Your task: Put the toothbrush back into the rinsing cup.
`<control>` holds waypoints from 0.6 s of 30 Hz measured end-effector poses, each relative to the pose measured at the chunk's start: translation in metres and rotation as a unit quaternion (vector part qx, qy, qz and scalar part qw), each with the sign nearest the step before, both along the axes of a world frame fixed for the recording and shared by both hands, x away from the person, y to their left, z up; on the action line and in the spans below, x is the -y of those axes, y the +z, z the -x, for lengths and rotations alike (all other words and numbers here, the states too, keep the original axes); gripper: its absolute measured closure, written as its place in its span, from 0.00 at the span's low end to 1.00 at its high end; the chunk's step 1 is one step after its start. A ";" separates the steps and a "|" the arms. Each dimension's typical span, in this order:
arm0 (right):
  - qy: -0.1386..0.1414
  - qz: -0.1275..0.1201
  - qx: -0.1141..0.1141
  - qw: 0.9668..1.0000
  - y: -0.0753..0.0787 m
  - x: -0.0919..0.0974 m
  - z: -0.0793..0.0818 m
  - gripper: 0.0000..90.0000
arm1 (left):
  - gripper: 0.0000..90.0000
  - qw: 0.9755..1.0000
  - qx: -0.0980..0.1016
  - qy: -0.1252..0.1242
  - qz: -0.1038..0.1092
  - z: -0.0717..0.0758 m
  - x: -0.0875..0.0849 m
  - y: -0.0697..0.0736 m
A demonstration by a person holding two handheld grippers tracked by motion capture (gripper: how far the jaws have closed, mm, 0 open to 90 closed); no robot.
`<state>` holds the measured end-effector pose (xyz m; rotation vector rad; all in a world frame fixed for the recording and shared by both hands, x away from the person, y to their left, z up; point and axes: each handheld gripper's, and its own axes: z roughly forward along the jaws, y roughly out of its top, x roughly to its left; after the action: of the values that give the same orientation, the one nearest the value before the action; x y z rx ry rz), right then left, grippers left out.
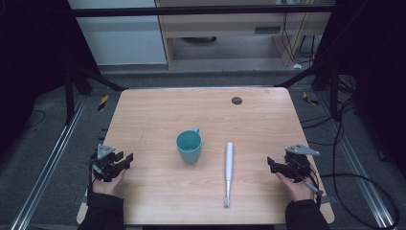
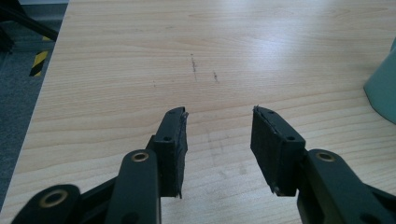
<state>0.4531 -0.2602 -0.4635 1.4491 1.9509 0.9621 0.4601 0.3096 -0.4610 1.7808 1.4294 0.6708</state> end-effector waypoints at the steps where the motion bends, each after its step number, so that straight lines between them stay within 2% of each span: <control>1: 0.003 -0.001 0.000 1.000 0.001 -0.002 0.001 0.28 | 0.60 1.000 -0.001 -0.002 0.000 0.000 0.001 0.000; 10: 0.043 -0.002 -0.006 0.999 0.006 -0.019 0.006 0.35 | 0.58 1.000 -0.001 -0.019 0.001 -0.001 0.003 -0.003; 12: 0.066 -0.001 -0.009 0.998 0.009 -0.028 0.008 0.41 | 0.58 1.000 -0.003 -0.023 0.000 -0.001 0.005 -0.003; 16: 0.087 -0.007 -0.012 0.996 0.011 -0.035 0.011 0.48 | 0.58 1.000 -0.010 -0.029 -0.007 -0.001 0.006 -0.003; 18: 0.109 -0.005 -0.018 0.994 0.012 -0.044 0.013 0.55 | 0.58 0.999 -0.008 -0.030 -0.009 -0.001 0.007 -0.002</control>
<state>0.4399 -0.2157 -0.4518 1.2872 2.1671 1.0466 0.4615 0.3022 -0.4634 1.8399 1.3784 0.6420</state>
